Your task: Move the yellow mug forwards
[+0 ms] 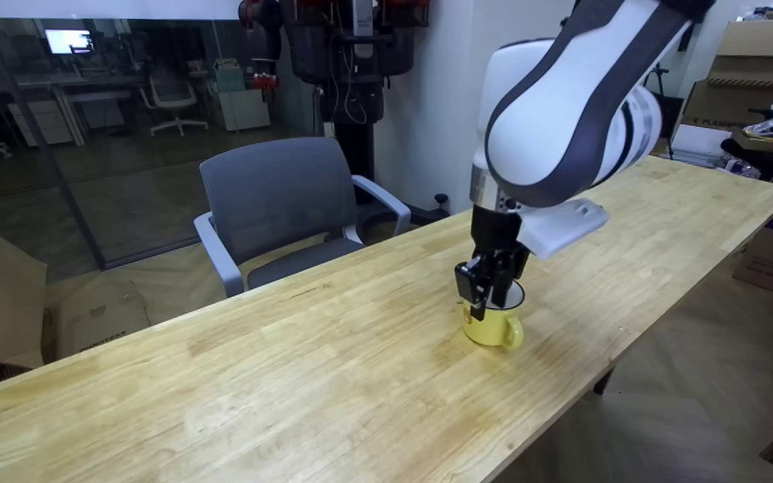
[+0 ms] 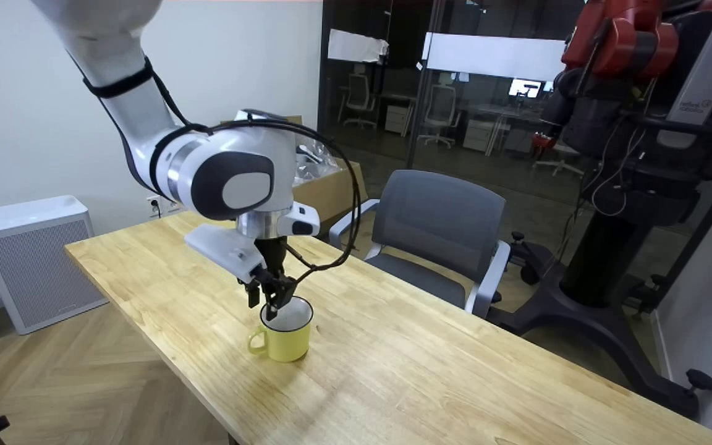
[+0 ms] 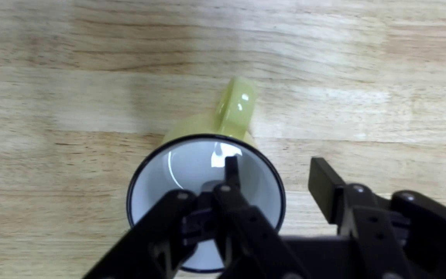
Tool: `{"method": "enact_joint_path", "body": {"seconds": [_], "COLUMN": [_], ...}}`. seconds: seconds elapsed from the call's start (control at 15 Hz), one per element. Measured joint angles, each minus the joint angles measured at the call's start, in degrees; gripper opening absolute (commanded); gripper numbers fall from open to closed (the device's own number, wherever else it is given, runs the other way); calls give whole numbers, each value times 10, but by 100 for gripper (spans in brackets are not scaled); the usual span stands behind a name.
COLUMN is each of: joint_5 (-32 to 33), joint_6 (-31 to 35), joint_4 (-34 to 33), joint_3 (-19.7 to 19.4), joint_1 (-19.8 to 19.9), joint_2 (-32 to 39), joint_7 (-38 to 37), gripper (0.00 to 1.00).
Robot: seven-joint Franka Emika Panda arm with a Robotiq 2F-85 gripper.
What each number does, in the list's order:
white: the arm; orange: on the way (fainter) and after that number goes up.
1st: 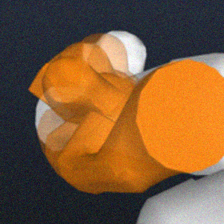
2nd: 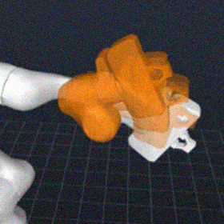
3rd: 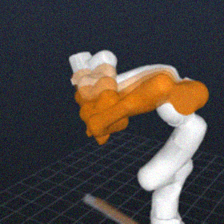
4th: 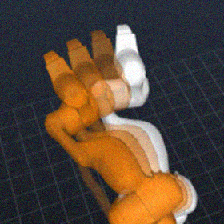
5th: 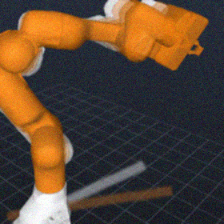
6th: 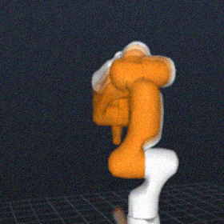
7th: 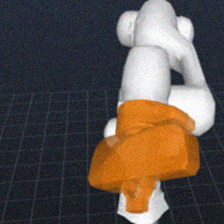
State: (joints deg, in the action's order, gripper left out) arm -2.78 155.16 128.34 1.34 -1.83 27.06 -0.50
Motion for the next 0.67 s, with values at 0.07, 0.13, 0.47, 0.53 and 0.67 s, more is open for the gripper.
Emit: {"method": "enact_joint_path", "body": {"seconds": [0.07,0.13,0.47,0.53,0.67], "joint_5": [1,2,3,-4,-14], "joint_6": [-11,-22,-85,-102,-121], "joint_4": [10,20,73,79,85], "joint_3": [-4,-9,-16,-11,-5], "joint_1": [-2,-4,-12,-12,-11], "joint_2": [-19,-39,-148,-166,-187], "joint_7": [-8,-16,-42,-36,-27], "gripper": [88,95,100,100,100]}}
